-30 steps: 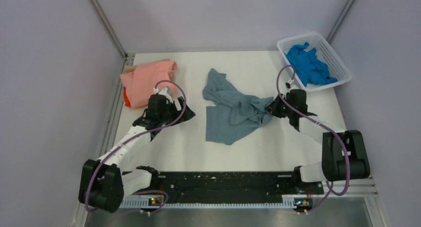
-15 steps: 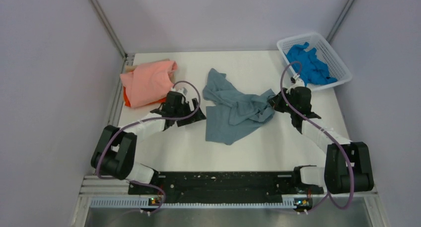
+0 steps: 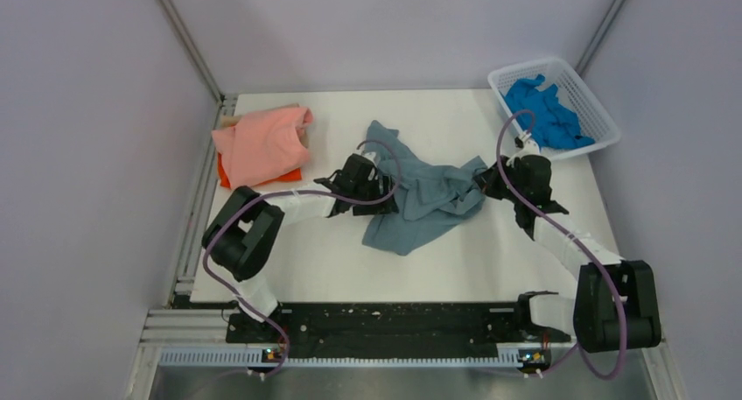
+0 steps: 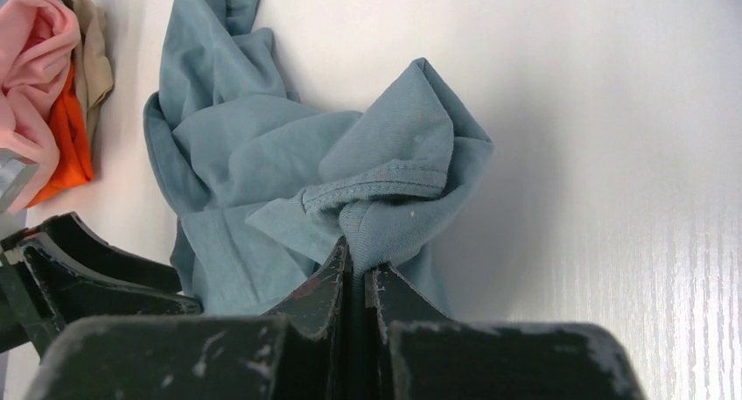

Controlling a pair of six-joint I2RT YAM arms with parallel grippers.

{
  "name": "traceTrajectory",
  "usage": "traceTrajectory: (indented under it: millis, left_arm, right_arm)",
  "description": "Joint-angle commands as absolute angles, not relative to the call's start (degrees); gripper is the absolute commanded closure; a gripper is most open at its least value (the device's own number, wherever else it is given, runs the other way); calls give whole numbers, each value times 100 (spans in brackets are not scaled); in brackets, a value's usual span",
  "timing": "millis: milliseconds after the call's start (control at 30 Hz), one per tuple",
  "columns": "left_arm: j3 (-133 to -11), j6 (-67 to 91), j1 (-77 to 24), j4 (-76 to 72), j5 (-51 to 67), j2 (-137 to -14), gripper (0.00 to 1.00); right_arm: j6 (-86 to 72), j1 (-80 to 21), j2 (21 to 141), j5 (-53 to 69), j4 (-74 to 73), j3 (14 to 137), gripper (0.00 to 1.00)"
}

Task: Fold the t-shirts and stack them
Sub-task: Flatten out the tshirt

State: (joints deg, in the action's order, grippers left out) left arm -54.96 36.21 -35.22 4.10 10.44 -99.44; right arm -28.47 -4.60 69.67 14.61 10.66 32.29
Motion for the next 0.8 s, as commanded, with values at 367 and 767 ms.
traceTrajectory:
  millis: [367, 767]
  left_arm:
    - [-6348, 3704, -4332, 1824, -1185, -10089, 100]
    - [-7070, 2474, -4557, 1936, -2003, -6572, 100]
  right_arm:
    - [-2713, -439, 6442, 1429, 1105, 3284, 100]
    - [-2705, -446, 5000, 1991, 460, 5355, 100]
